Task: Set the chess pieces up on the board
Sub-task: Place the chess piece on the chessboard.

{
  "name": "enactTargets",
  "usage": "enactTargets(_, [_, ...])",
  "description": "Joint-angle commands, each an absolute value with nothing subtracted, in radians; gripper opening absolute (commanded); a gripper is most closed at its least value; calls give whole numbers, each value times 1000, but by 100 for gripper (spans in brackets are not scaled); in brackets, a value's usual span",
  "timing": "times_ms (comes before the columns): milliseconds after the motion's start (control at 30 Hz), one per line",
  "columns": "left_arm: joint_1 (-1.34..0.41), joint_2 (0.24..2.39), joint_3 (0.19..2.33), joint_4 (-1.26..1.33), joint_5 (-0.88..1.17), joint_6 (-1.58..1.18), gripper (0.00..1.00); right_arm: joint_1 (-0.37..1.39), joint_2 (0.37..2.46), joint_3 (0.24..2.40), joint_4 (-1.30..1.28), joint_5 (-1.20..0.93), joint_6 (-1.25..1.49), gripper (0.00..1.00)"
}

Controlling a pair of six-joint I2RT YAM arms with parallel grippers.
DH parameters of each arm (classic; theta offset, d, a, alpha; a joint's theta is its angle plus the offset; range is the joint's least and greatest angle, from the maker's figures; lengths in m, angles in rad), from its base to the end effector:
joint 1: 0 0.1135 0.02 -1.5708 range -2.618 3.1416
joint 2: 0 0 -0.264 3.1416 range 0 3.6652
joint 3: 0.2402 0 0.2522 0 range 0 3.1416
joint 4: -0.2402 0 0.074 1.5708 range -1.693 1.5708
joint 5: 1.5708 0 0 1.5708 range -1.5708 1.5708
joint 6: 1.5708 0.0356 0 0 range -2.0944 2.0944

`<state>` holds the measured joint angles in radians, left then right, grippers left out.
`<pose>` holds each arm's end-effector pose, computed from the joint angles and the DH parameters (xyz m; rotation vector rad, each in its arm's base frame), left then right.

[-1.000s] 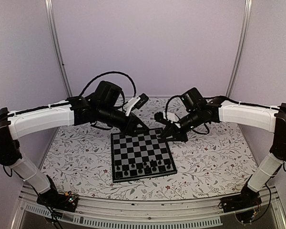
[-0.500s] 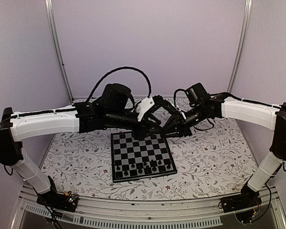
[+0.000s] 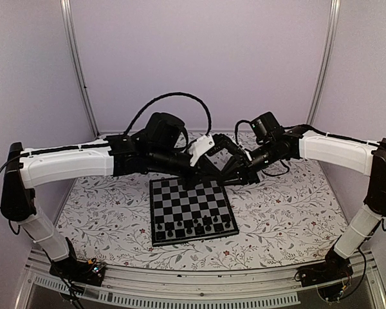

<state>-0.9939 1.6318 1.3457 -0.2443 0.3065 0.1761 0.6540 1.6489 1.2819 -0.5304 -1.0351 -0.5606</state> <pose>0.1989 -0.3253 0.3108 1.3592 1.7042 -0.8023 0.2578 0.2362 0.2728 -1.6273 1.5679 1.2965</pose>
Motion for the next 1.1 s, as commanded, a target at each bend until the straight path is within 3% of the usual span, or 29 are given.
enactTargets(0, [-993, 1650, 1382, -294, 301, 178, 4, 656, 1646, 1290, -540, -1060, -563, 15])
enactTargets(167, [-984, 1641, 1420, -360, 266, 170, 1, 653, 1624, 1274, -558, -939, -579, 45])
enactTargets(267, [-985, 1619, 1440, -443, 238, 161, 1, 600, 1587, 1234, -578, -878, -615, 51])
enactTargets(633, [-985, 1536, 1281, -709, 136, 86, 2, 420, 1522, 1013, -393, -581, -564, 54])
enactTargets(1067, [-1008, 1609, 1160, -716, 97, 13, 2, 415, 1562, 978, -354, -552, -563, 55])
